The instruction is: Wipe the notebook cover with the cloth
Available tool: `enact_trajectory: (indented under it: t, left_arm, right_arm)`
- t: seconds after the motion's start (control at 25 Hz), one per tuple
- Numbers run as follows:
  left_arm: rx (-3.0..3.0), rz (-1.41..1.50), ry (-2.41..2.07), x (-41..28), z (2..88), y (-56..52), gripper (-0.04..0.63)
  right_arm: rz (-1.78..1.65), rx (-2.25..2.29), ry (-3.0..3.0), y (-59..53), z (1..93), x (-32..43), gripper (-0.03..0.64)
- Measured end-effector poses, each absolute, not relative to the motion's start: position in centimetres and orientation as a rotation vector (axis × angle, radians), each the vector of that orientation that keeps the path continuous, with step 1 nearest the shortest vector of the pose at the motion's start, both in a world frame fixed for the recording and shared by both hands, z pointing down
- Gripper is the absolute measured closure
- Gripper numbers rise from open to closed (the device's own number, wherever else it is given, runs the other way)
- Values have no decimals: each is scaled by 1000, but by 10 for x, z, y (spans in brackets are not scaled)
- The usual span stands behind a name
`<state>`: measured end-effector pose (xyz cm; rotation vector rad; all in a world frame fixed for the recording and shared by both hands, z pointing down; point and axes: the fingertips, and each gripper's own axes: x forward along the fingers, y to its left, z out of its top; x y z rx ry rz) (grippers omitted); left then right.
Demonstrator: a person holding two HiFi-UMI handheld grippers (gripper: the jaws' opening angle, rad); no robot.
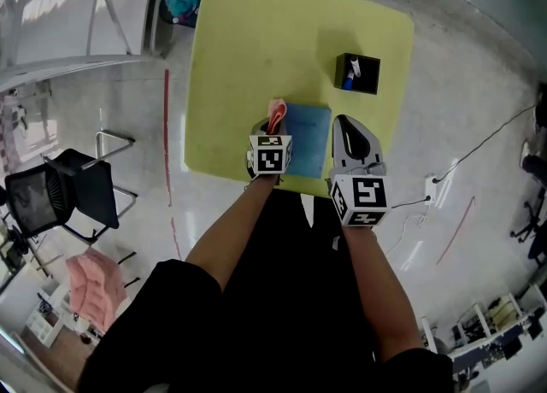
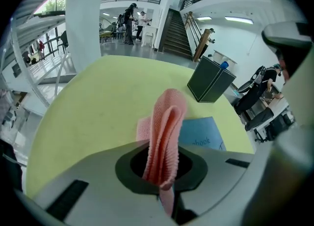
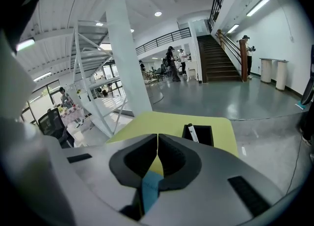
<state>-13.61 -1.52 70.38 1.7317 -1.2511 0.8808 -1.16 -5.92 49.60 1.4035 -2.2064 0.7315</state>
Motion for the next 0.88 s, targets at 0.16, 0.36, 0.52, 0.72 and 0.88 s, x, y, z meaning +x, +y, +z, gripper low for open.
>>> enact_trajectory:
  t: [0.16,0.36,0.52,0.72,0.88]
  left_arm:
    - [1739,906,-1263,-135,704,-17,572]
    - [1750,918,-1263,-134,706,-18,572]
    - [1766,961,-1255,-132,705,-15,572]
    - [1761,973,-1251,-130,705,-15,572]
    - [1751,970,-1250,-127,706,-15,572]
  right_arm:
    - [754,1386,-2199,-56,505,-10,584]
    - [778,1389,-2198,-50,512,-9,584]
    - [798,1404,-2187,-45,513,-5,584]
    - [849,1474,-2156,-45,515,7,584]
    - [881,1500,-2144,-46,515,10,584]
